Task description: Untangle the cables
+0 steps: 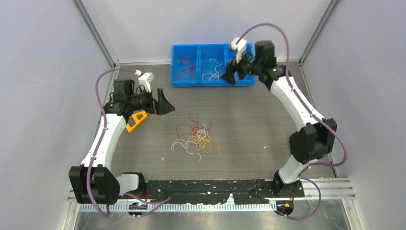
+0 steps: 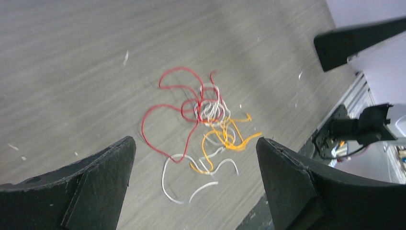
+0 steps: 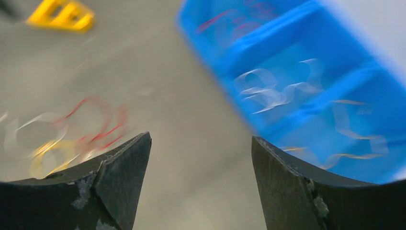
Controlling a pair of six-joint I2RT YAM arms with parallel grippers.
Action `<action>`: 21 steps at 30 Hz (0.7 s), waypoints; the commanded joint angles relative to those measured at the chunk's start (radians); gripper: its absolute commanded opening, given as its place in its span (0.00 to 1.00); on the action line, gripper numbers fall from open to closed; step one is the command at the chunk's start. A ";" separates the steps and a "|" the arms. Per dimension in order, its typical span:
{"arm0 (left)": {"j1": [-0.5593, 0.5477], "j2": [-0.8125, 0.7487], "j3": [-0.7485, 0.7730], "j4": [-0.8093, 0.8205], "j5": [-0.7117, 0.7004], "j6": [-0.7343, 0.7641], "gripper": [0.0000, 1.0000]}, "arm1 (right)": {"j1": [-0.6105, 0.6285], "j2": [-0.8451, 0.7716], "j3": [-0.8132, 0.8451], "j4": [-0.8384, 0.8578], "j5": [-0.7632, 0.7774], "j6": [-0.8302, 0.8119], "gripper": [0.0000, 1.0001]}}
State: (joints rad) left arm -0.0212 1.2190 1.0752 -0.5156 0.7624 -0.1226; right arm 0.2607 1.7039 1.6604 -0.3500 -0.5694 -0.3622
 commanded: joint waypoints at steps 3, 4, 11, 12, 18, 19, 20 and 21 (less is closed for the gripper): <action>-0.044 0.027 -0.045 -0.146 0.076 0.174 1.00 | 0.189 -0.059 -0.252 -0.391 -0.123 -0.104 0.84; -0.051 0.034 -0.048 -0.162 0.078 0.183 1.00 | 0.224 -0.066 -0.287 -0.397 -0.131 -0.104 0.84; -0.057 -0.002 -0.160 -0.030 0.075 0.036 1.00 | 0.389 -0.033 -0.393 -0.293 -0.118 -0.058 0.84; -0.057 -0.003 -0.167 -0.023 0.074 0.022 1.00 | 0.401 -0.021 -0.394 -0.275 -0.111 -0.057 0.83; -0.043 -0.028 -0.191 0.017 0.056 -0.035 0.99 | 0.462 0.098 -0.357 -0.238 -0.088 -0.051 0.77; -0.035 -0.037 -0.195 0.025 0.055 -0.043 1.00 | 0.466 0.111 -0.343 -0.240 -0.095 -0.052 0.75; -0.028 -0.044 -0.199 0.031 0.052 -0.048 1.00 | 0.468 0.116 -0.341 -0.240 -0.097 -0.055 0.74; -0.023 -0.052 -0.202 0.038 0.046 -0.056 1.00 | 0.472 0.119 -0.338 -0.237 -0.099 -0.063 0.71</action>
State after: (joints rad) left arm -0.0677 1.2228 0.8825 -0.5526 0.8112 -0.1299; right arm 0.7269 1.8130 1.2682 -0.6220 -0.6632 -0.4198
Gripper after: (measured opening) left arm 0.994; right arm 0.745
